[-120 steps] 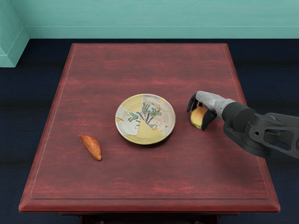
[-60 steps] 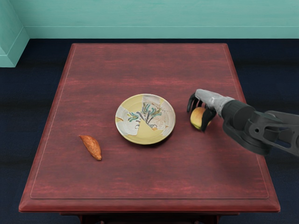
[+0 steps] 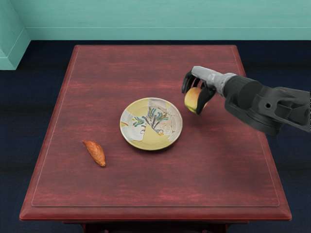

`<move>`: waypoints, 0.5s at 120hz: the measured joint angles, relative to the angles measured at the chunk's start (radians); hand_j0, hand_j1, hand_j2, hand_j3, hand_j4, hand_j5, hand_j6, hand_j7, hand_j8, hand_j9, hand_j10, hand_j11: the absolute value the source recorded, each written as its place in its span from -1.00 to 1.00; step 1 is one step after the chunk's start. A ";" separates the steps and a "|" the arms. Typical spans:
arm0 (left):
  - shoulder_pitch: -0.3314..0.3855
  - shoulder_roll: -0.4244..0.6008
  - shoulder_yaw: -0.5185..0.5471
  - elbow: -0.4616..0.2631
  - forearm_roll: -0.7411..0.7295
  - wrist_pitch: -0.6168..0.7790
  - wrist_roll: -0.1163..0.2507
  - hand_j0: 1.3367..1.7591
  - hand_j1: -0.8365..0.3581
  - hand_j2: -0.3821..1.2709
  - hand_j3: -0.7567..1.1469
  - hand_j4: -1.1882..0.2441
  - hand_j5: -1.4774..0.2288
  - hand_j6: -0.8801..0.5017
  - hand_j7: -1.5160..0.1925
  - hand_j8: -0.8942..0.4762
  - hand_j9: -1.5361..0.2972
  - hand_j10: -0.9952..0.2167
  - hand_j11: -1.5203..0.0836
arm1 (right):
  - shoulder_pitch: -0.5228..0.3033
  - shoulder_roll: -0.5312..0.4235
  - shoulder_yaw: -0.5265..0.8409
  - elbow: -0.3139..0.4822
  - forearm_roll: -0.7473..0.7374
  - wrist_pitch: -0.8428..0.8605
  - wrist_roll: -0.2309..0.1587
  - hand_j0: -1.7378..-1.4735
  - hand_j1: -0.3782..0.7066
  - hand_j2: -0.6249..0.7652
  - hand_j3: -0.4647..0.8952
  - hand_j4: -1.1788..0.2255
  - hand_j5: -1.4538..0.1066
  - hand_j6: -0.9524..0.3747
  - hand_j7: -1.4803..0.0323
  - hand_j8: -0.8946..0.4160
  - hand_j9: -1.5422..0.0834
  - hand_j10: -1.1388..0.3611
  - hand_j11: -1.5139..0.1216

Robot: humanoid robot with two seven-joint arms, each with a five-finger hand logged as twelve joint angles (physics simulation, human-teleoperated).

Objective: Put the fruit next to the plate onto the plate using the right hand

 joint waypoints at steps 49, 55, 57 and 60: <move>0.000 0.000 0.000 0.000 0.000 0.000 0.000 0.52 0.97 -0.54 -0.20 0.65 0.72 0.26 0.76 0.29 0.66 0.63 0.88 | 0.106 0.209 -0.008 -0.097 0.083 0.000 0.000 -0.39 0.20 0.72 -0.32 -0.33 -0.46 -0.26 -0.32 -0.08 -0.37 -0.09 -0.40; 0.000 0.000 0.000 0.000 0.000 0.000 0.000 0.52 0.97 -0.54 -0.20 0.65 0.72 0.26 0.76 0.29 0.66 0.63 0.88 | 0.109 0.251 -0.009 -0.131 0.084 0.001 0.000 -0.39 0.20 0.70 -0.32 -0.33 -0.47 -0.26 -0.32 -0.07 -0.37 -0.09 -0.40; 0.001 0.000 0.000 0.000 0.000 0.000 0.000 0.52 0.97 -0.54 -0.20 0.65 0.72 0.26 0.76 0.29 0.66 0.63 0.88 | 0.109 0.264 -0.009 -0.142 0.084 0.002 0.000 -0.39 0.20 0.70 -0.32 -0.33 -0.47 -0.26 -0.33 -0.08 -0.37 -0.09 -0.40; 0.000 0.000 0.000 0.000 0.000 0.000 0.000 0.52 0.97 -0.54 -0.20 0.65 0.72 0.26 0.76 0.29 0.66 0.63 0.88 | 0.110 0.281 -0.011 -0.157 0.084 0.002 0.000 -0.39 0.20 0.70 -0.32 -0.33 -0.47 -0.25 -0.33 -0.07 -0.37 -0.09 -0.40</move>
